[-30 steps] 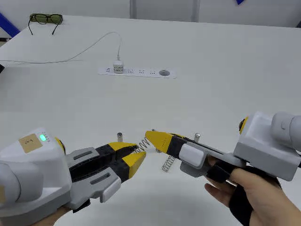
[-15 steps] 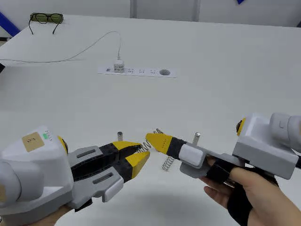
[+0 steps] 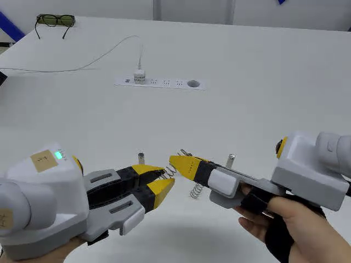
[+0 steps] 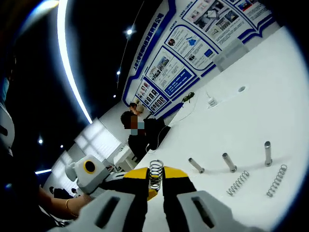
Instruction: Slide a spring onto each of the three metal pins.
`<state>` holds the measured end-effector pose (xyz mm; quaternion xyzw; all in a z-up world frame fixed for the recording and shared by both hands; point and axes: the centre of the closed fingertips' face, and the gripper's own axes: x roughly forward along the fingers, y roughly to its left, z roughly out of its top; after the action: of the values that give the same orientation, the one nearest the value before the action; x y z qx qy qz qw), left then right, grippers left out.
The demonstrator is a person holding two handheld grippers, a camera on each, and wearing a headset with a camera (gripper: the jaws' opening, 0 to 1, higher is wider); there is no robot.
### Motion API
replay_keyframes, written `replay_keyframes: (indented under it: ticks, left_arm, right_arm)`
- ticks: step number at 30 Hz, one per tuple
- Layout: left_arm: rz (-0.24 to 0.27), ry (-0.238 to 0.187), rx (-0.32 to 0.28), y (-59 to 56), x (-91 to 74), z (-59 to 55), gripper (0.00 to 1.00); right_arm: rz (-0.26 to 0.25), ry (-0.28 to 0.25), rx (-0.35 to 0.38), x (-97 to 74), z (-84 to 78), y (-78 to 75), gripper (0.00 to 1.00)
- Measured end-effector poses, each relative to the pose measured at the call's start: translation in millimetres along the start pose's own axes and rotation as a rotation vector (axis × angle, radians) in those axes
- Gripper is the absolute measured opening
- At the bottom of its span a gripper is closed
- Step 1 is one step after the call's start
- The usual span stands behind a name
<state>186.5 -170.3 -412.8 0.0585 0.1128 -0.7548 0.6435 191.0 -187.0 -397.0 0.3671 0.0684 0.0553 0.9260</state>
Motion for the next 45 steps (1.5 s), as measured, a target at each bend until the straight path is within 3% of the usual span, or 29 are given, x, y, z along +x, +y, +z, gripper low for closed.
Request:
replay_keyframes:
  ticks: [5,11,17,23,34,39,45]
  left_arm:
    - [0.027,0.012,0.021,4.6,-2.0,1.4,0.22]
    - [0.083,0.089,0.058,13.0,-7.3,-8.8,0.33]
    - [0.114,0.151,0.065,18.1,-11.9,-23.5,0.39]
    - [0.120,0.157,0.036,19.1,-15.2,-31.0,0.42]
    - [0.151,0.161,0.014,25.4,-17.9,-38.0,0.61]
    - [0.160,0.174,0.020,25.2,-18.3,-42.2,0.67]
    - [0.173,0.172,0.012,27.1,-18.1,-44.3,0.72]
  right_arm:
    - [0.006,-0.006,-0.071,2.0,4.0,3.2,0.11]
    - [-0.018,0.005,-0.257,8.1,9.6,5.2,0.11]
    - [-0.038,0.049,-0.384,17.5,7.9,3.8,0.11]
    - [-0.075,0.115,-0.549,25.9,4.3,-3.8,0.11]
    - [-0.092,0.128,-0.642,45.8,2.3,-16.5,0.11]
    - [-0.088,0.085,-0.668,54.2,10.4,-17.4,0.11]
    - [-0.102,0.071,-0.678,63.8,10.6,-23.5,0.11]
